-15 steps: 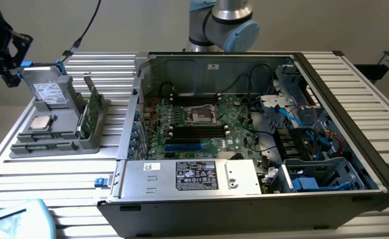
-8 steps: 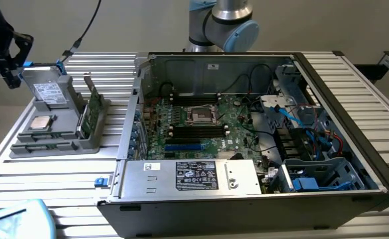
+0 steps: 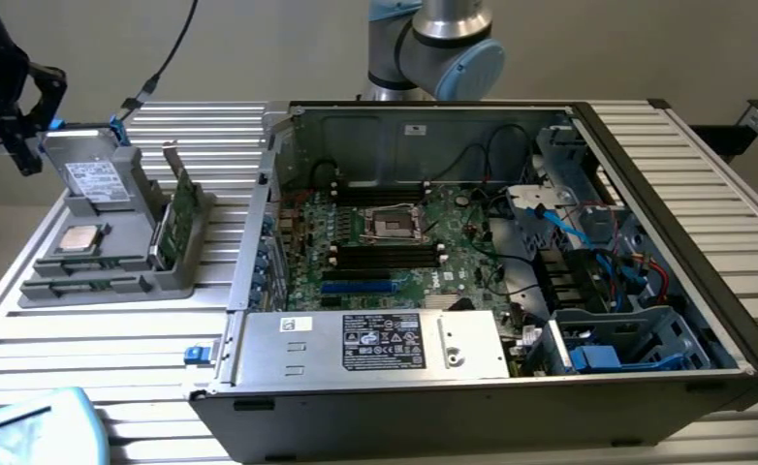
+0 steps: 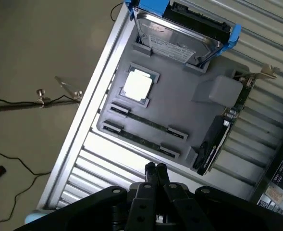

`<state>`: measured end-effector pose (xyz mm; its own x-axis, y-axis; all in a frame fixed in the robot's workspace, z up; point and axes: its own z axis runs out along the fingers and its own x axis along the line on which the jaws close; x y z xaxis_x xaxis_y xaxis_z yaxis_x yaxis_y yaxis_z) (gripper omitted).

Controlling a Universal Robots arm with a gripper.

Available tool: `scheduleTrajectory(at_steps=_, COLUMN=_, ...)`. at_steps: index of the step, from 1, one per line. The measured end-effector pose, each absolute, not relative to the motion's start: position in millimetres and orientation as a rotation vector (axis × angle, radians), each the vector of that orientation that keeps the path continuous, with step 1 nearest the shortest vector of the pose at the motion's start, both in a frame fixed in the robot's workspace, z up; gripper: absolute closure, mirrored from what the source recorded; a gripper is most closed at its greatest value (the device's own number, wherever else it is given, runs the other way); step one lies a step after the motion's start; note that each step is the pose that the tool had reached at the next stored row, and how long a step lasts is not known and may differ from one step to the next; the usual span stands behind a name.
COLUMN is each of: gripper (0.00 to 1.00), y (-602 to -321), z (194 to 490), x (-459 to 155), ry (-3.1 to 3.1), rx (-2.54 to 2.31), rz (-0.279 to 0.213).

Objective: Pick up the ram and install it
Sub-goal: 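Pick up the ram and move it above insertion slot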

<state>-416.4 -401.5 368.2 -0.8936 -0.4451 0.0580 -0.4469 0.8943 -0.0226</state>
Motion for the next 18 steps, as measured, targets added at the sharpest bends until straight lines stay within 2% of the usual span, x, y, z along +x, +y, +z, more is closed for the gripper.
scheduleTrajectory(at_steps=18, gripper=0.89, y=-401.5, z=360.5, x=-416.4, ry=-2.858, rx=1.194, rz=0.058)
